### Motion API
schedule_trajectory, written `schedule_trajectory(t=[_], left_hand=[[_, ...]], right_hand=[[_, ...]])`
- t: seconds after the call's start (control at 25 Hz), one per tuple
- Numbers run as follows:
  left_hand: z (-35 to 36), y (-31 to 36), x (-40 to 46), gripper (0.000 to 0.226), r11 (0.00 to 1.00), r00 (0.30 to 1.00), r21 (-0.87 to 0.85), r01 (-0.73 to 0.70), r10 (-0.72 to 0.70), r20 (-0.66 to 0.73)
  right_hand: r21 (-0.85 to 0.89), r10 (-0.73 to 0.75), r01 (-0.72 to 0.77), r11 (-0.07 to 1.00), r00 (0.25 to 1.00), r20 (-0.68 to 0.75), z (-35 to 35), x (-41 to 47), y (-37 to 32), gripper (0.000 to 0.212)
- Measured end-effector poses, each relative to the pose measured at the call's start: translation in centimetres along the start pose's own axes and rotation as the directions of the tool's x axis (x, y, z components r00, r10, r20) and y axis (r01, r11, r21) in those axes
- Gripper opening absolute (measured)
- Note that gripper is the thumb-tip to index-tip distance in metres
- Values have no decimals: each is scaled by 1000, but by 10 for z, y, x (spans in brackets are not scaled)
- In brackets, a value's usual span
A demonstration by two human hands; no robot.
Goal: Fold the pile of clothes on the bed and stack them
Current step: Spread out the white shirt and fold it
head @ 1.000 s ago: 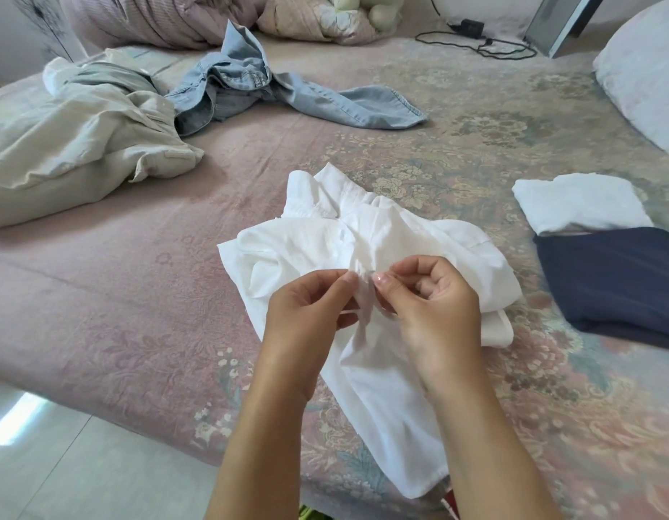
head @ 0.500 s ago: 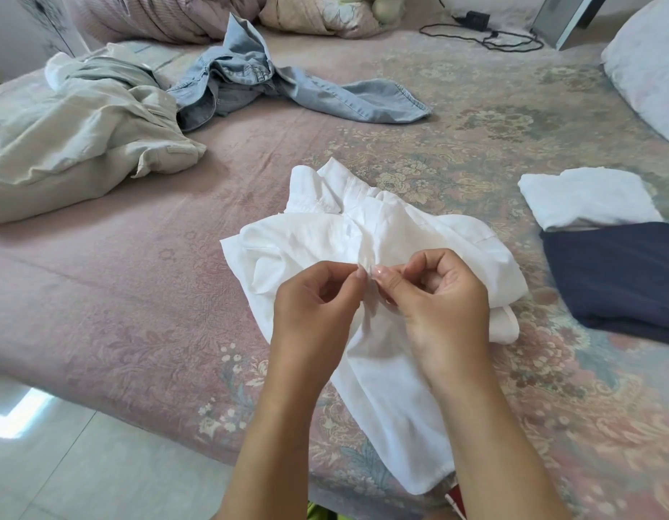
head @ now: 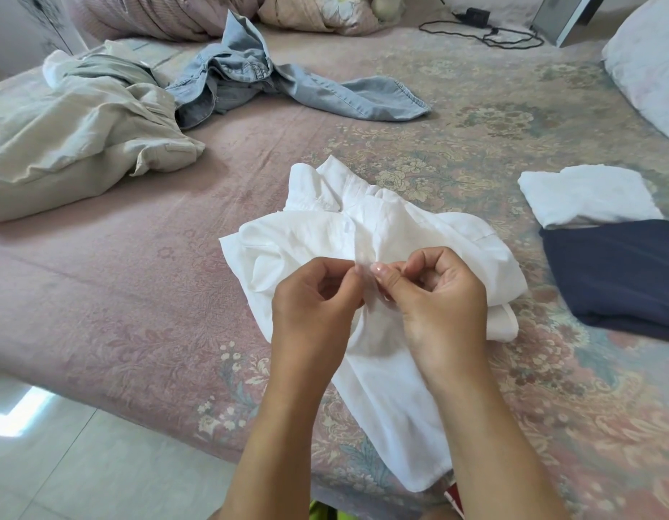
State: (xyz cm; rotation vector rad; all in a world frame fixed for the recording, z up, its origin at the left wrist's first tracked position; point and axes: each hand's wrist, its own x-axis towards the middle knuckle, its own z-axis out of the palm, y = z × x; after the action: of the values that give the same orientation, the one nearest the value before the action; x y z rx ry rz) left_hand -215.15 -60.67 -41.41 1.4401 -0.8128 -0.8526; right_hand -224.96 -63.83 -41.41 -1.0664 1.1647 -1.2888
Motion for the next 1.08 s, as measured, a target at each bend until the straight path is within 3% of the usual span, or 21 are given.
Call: schedule_trajectory(t=[0.12, 0.24, 0.36, 0.68, 1.08], left_hand=[[-1, 1, 0, 13, 998, 999, -59, 25, -22, 45], [-5, 3, 2, 22, 968, 981, -189, 164, -139, 135], [-9, 4, 4, 10, 939, 963, -243, 245, -206, 174], [-4, -2, 5, 16, 996, 1000, -84, 23, -22, 17], [-4, -2, 6, 13, 998, 998, -45, 33, -30, 60]], right_hand=[[24, 3, -3, 1000, 1000, 12, -1, 1, 0, 33], [34, 29, -31, 999, 999, 38, -3, 1, -1, 32], [97, 81, -92, 991, 991, 110, -4, -1, -1, 29], [71, 72, -81, 994, 989, 127, 0, 2, 5, 24], [86, 106, -119, 989, 984, 141, -3, 4, 3, 21]])
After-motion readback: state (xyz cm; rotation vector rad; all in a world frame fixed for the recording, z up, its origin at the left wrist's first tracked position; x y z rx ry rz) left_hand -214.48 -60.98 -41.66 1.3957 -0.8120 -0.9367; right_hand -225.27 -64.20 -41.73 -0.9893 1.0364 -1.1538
